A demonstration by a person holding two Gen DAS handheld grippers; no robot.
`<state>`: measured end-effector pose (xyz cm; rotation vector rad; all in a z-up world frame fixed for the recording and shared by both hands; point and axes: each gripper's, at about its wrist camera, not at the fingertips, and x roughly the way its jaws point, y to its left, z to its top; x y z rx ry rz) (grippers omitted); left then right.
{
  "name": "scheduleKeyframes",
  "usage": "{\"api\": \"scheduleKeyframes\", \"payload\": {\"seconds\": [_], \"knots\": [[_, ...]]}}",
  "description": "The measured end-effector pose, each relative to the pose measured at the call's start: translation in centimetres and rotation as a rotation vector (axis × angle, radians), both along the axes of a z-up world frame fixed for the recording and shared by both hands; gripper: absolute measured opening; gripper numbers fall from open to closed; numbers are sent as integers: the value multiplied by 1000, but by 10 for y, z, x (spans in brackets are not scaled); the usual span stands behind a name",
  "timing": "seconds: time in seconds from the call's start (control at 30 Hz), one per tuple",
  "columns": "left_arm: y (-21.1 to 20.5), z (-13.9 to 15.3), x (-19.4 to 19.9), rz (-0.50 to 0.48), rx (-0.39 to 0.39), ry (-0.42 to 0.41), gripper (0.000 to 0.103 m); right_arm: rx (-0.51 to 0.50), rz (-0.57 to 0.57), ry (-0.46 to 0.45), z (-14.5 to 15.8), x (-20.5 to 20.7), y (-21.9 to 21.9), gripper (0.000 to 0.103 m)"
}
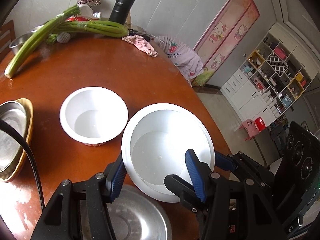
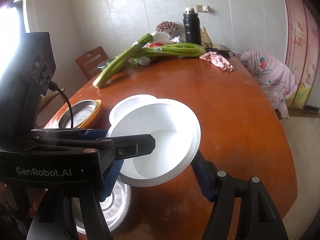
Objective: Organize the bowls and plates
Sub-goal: 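Lift the white bowl off the table with the left gripper, then carry the white bowl over the steel bowl and lower it inside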
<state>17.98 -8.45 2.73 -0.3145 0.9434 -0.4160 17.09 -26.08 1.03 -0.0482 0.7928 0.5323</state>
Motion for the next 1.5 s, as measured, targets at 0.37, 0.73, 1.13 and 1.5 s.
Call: {"api": "scheduleKeyframes", "payload": {"seconds": [0.37,0.73,1.13,1.5], "knots": [[31,20,-30,44,1,-58,57,-2,49,-47,21,-21,26,70],[55,25,-61,64,-4,-85,57,5,84,-74,27,-49,49,70],[63,24,-75,69,-1,-95,57,15,98,-67,24,-61,55,70],[75,14,-84,86,-12,-75,57,9,122,-46,17,-64,68,70]]}}
